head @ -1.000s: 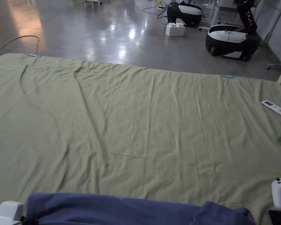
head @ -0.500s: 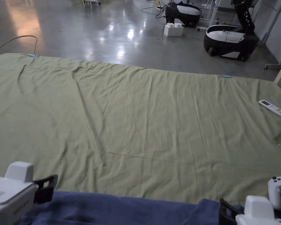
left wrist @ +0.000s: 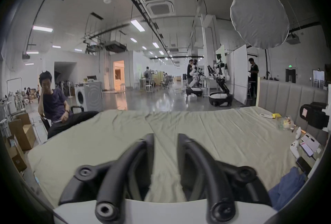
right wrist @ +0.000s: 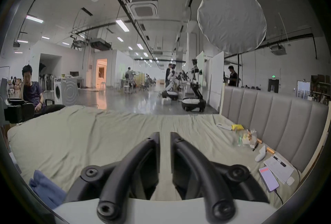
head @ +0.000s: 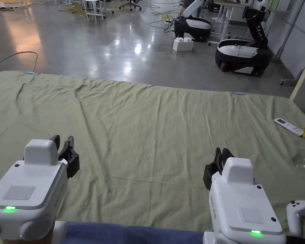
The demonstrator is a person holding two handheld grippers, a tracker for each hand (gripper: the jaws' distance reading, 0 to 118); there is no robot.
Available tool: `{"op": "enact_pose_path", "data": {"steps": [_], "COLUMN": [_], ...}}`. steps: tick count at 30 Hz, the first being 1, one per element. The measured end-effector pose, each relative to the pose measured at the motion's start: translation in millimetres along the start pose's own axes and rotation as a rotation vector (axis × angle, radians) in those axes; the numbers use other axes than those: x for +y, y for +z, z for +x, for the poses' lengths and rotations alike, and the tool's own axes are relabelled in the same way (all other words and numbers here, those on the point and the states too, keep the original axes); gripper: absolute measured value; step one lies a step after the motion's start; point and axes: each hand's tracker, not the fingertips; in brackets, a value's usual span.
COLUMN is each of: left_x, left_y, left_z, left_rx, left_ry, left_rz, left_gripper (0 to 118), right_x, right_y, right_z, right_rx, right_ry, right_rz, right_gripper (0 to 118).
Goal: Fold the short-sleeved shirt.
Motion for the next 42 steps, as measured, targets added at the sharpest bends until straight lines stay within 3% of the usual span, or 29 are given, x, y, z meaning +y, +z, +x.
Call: {"op": "enact_pose_path", "data": {"steps": [1, 6, 17, 33, 35, 39, 42], "left_x": [-3, -5, -8, -104, -116, -145, -164], "left_y": [-4, -9, -1, -15, -17, -23, -30], "left_z": [-2, -13, -37, -159, -168, -186, -191], "left_rx": [0.008, 0.008, -0.102, -0.247, -0.308, -0.410, -0.446], "left_ry": [0.002, 0.075, 0.080, 0.322, 0.395, 0.567, 0.662], "left_rz": [-0.006, -0.044, -0.116, -0.696, -0.758, -0.835, -0.885], "left_gripper": [14, 1, 0, 0, 9, 76, 78], "right_x": [1, 8, 7, -12, -15, -20, -23], "right_y": [0, -3, -7, -13, -12, -11, -10], "right_z": [-2, -4, -6, -16, -17, -19, -20], "right_rx": [-0.010, -0.011, 0.014, 0.070, 0.075, 0.076, 0.077], "right_ry": [-0.004, -0.013, -0.008, 0.019, 0.019, 0.020, 0.026], "right_rz": [0.011, 0.016, 0.001, -0.078, -0.093, -0.118, -0.135], "right_gripper": [9, 1, 1, 1, 1, 1, 1]}}
